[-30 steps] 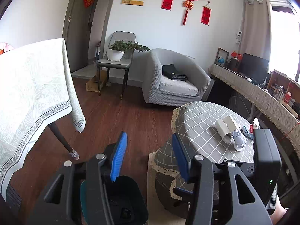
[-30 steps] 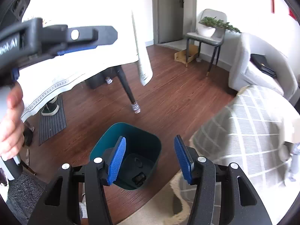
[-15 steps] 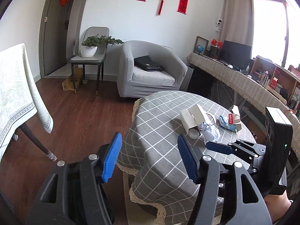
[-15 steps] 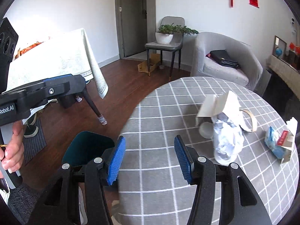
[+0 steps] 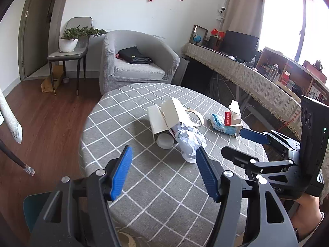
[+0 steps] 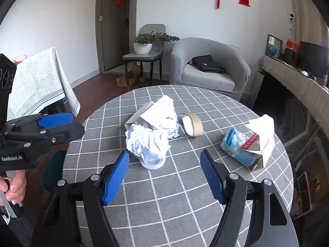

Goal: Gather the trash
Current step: 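Move the right gripper back toward the table, then grasp crumpled blue paper with the left gripper while the right gripper grasps white paper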

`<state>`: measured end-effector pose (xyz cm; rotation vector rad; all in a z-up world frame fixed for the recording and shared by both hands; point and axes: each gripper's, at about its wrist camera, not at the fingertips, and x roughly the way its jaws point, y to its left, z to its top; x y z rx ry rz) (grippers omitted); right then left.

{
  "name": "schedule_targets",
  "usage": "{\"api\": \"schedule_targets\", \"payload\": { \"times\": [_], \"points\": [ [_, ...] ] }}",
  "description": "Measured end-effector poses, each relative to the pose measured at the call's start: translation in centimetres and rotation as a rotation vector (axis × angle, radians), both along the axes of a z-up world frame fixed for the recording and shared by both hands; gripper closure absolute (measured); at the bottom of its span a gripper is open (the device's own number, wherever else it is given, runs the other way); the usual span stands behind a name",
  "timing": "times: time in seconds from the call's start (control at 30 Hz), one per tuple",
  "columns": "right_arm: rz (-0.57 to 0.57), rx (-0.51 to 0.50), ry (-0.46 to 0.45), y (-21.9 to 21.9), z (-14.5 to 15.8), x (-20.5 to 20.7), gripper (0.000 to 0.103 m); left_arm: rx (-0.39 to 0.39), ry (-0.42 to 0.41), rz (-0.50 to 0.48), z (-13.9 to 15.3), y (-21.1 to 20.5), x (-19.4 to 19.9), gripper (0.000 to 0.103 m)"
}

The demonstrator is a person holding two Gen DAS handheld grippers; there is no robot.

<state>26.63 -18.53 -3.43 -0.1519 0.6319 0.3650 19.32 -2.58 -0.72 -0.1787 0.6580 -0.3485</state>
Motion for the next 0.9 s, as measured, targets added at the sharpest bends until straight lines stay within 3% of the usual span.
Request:
{"api": "schedule_targets", "payload": {
  "times": [0.37, 0.47, 0.57, 0.6, 0.77, 0.9],
  "points": [
    [-0.141, 0.035, -0.004, -7.1, 0.1, 1.6, 0.024, -0.088, 0.080, -0.041, -2.5, -3.9, 3.9, 0.036],
    [-0.180, 0.050, -0.003, -8.6, 0.1, 2.3, 0.024, -0.053, 0.088, -0.021, -3.0, -4.7, 4.8, 0.038],
    [-0.218, 0.076, -0.002, -10.3, 0.0, 3.2, 0.021, -0.069, 0.100, -0.028, -3.3, -5.1, 5.5, 0.043],
    [-0.225, 0.081, 0.004, -10.7, -0.2, 3.6, 0.016, -0.076, 0.102, -0.027, -3.3, -5.1, 5.6, 0.044],
    [-0.288, 0.145, 0.037, -12.6, -1.1, 5.3, 0.015, -0.098, 0.114, -0.034, -3.5, -5.7, 6.4, 0.058],
    [-0.333, 0.111, 0.054, -12.5, -1.7, 6.8, 0.015, -0.118, 0.114, -0.049, -3.5, -6.3, 6.5, 0.062]
  ]
}}
